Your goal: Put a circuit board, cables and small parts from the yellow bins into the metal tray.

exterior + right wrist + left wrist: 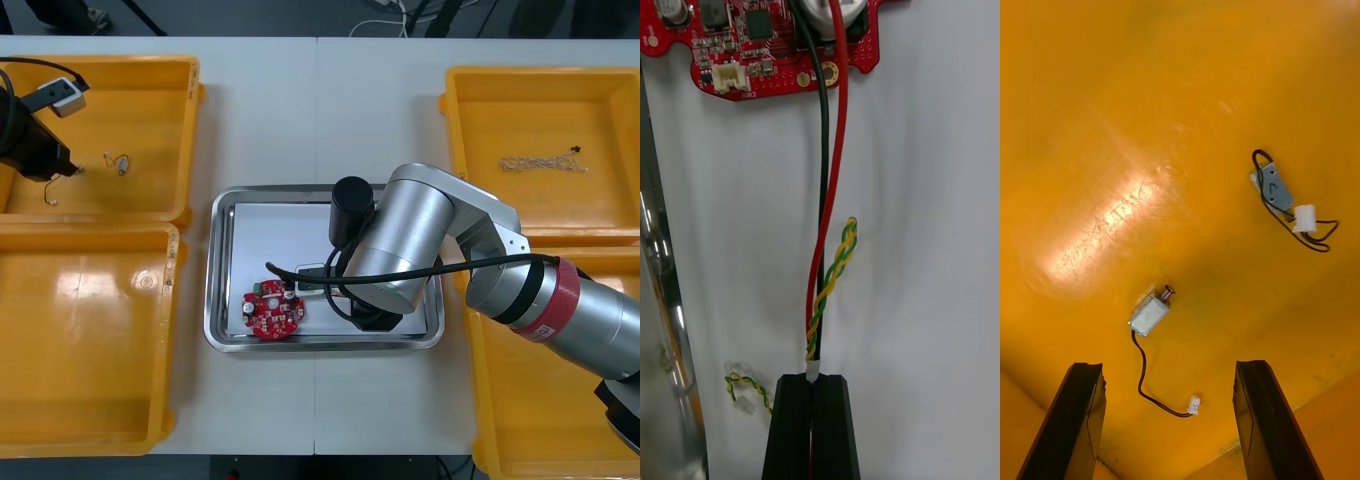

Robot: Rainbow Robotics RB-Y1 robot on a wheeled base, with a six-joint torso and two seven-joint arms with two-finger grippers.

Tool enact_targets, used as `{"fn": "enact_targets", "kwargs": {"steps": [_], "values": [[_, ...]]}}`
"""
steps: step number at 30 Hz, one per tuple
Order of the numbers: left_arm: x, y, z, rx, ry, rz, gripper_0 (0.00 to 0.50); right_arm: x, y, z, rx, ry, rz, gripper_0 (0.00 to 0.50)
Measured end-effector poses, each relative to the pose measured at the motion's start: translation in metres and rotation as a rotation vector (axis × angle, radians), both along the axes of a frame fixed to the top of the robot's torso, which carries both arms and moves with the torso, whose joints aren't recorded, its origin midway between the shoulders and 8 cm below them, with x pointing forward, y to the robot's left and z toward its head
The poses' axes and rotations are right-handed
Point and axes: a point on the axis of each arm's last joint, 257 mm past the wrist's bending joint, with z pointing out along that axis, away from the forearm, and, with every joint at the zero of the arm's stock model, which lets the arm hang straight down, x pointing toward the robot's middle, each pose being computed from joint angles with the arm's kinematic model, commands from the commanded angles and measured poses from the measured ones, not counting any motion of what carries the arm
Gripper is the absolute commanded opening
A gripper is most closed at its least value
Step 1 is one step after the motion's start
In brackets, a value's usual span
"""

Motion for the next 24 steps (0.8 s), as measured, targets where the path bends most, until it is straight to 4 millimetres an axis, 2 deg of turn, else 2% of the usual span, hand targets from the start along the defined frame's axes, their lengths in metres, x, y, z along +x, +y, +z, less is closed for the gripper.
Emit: {"fn": "enact_targets", "kwargs": {"steps": [1,2,3,4,5,6,7,8,19,24], "values": [[0.001,0.002,-0.003,0.001,0.000,0.005,0.500,0.000,0.000,0.000,0.000,0.000,0.000,0.154],[0.002,0.004,-0.006,0.002,-0.002,0.010,0.500,0.000,0.000,0.000,0.000,0.000,0.000,0.154],[0.002,0.006,-0.009,0.003,-0.002,0.015,0.500,0.000,0.000,0.000,0.000,0.000,0.000,0.329],[0.002,0.007,-0.012,0.004,0.000,0.020,0.500,0.000,0.000,0.000,0.000,0.000,0.000,0.329],[0.003,0.009,-0.014,0.005,0.001,0.023,0.500,0.000,0.000,0.000,-0.001,0.000,0.000,0.438],[0.003,0.010,-0.016,0.005,0.002,0.026,0.500,0.000,0.000,0.000,-0.001,0.000,0.000,0.479],[0.003,0.011,-0.017,0.005,0.001,0.029,0.500,0.000,0.000,0.000,-0.002,-0.001,0.000,0.479],[0.003,0.012,-0.018,0.004,-0.002,0.033,0.500,0.000,-0.001,0.000,-0.004,-0.001,-0.001,0.500],[0.014,0.029,-0.028,-0.006,-0.050,0.084,0.500,-0.011,-0.007,0.010,-0.048,-0.002,0.014,0.500],[0.016,0.029,-0.035,-0.014,-0.059,0.095,0.500,-0.015,-0.012,0.020,-0.052,0.010,0.001,0.500]]}}
